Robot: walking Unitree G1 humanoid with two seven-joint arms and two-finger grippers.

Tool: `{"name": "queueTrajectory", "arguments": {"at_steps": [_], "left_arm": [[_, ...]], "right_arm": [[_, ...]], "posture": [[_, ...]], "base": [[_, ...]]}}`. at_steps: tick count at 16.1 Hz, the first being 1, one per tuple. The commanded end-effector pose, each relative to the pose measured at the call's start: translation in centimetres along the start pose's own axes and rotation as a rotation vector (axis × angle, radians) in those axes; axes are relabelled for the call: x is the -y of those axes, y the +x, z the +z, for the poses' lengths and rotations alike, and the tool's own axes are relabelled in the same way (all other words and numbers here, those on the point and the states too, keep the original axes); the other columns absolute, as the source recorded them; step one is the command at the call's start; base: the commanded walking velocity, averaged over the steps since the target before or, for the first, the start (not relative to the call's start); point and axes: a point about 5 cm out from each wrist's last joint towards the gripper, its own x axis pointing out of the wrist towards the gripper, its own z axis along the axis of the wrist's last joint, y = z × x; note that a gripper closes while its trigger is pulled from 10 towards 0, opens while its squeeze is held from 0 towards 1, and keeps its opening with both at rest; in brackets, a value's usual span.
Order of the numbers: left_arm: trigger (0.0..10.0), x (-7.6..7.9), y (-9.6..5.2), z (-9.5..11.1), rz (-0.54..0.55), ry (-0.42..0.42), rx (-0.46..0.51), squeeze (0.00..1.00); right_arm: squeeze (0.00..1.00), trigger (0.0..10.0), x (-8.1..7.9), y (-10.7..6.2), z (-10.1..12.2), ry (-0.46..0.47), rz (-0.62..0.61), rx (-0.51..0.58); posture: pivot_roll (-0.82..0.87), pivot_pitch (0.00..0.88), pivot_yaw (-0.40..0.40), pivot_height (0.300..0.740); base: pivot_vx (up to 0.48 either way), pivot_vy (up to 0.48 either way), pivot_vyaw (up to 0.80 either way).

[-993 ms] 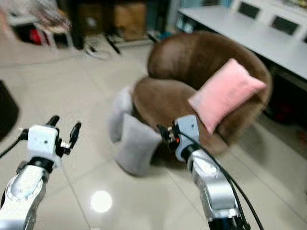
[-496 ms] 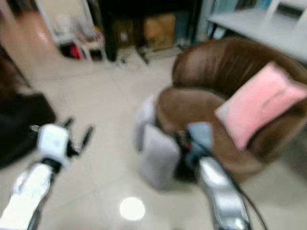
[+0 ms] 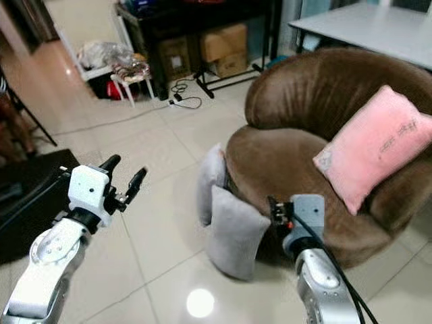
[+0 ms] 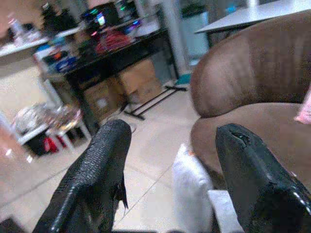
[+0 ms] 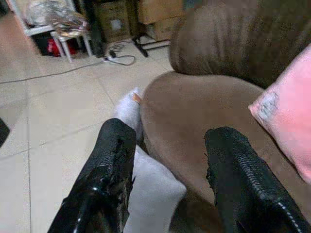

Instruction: Move the pillow to the sofa from floor

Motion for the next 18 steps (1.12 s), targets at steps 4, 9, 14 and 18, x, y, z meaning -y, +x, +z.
{"name": "queueTrajectory", "arguments": {"at_steps": [4,9,14,18], "left_arm": [[10.0,-0.4,-0.9,-0.8,0.043,-0.021,-0.039,0.00],[10.0,-1.3,-1.5,-0.9,0.079,0.018,-0.052,0.00],[10.0,-1.5,-1.2,-0.9,0.077,0.028,-0.053,0.00],[10.0,-1.4,-1.1,-0.8,0.076,0.033,-0.051,0.00]], "right_arm": [[0.00,10.0,-1.7,0.9,1.0,-0.013,0.105,0.021],[0.00,10.0,-1.0,2.5,0.7,-0.022,0.010,-0.018],[0.00,10.0,-0.8,3.1,1.0,-0.037,-0.007,0.001],[0.00,10.0,-0.9,3.3,1.1,-0.035,0.003,0.008]], "posture": [[-0.02,0.000,0.028,0.740],[0.02,0.000,-0.005,0.740],[0.02,0.000,-0.015,0.740],[0.03,0.000,-0.022,0.740]], "base": [[0.382,0.000,0.45],[0.397,0.000,0.16],[0.396,0.000,0.00],[0.394,0.000,0.00]]}}
